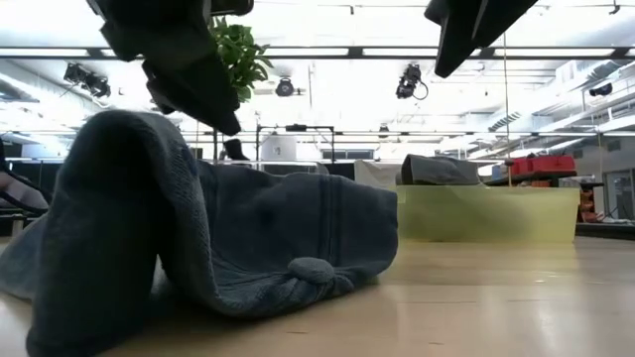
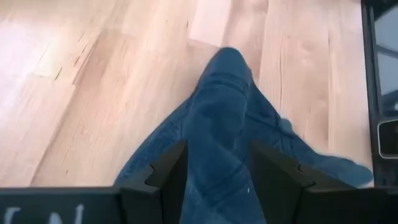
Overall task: Pick & Place hat
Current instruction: Put the left blue cap into the transparent bin
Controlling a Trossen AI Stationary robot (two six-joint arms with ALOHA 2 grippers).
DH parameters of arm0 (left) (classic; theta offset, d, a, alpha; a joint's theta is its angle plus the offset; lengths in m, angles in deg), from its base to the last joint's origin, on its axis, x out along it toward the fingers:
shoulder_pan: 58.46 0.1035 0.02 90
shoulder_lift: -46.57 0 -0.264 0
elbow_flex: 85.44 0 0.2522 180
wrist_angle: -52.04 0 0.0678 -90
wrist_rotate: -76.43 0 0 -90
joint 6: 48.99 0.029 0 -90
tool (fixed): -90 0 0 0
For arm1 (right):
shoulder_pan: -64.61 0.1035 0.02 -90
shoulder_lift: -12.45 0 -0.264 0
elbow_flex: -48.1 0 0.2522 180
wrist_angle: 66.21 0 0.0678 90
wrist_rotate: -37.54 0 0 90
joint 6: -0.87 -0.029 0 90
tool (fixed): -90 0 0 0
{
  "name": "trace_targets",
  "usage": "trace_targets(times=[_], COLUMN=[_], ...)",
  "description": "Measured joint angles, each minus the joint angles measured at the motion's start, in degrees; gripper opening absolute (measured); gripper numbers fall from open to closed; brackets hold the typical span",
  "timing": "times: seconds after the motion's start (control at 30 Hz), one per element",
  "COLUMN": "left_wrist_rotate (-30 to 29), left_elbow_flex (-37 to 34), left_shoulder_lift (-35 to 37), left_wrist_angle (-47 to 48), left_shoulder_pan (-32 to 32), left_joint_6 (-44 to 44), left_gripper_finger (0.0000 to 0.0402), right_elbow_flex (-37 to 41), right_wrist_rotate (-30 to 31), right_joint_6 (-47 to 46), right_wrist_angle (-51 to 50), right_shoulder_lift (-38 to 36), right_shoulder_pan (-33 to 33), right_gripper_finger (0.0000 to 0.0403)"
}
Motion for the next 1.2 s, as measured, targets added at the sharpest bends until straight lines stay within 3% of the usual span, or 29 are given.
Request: trace_targets(times=[0.4,0.5,0.67,0.83,1.07,1.2], left_wrist_rotate=[-3.26,-8.52,-12.76,-13.13,-18.81,-27.17], left_elbow_flex=[0.06,0.13,0.07,0.43,9.06,15.22], left_shoulder_lift=[-8.53,-9.13,-7.99,-5.25,3.91,6.36], left_wrist_angle=[-2.12,-1.85,-1.20,-0.20,16.56,26.19], left_shoulder_pan=[-0.37,-0.92,-0.33,0.38,2.44,5.36], left_joint_6=[0.53,2.52,1.76,-1.13,-10.10,-9.35], left_gripper_finger=[0.0168,0.0136,0.0021,0.0012,0.0011,0.0016], right_elbow_flex=[0.00,0.01,0.02,0.02,0.02,0.02], right_wrist_rotate=[0.07,0.07,0.07,0.05,-0.12,-0.13], right_joint_6=[-4.18,-4.30,-4.51,-4.23,-4.49,-4.49], right_wrist_angle=[0.21,0.19,-0.01,-0.75,-1.78,-1.78], right_shoulder_lift=[0.00,-0.02,-0.02,-0.02,-0.02,-0.03], right_shoulder_pan=[0.02,0.02,0.02,0.02,0.02,0.02], right_gripper_finger=[0.0274,0.0274,0.0274,0.0274,0.0274,0.0274])
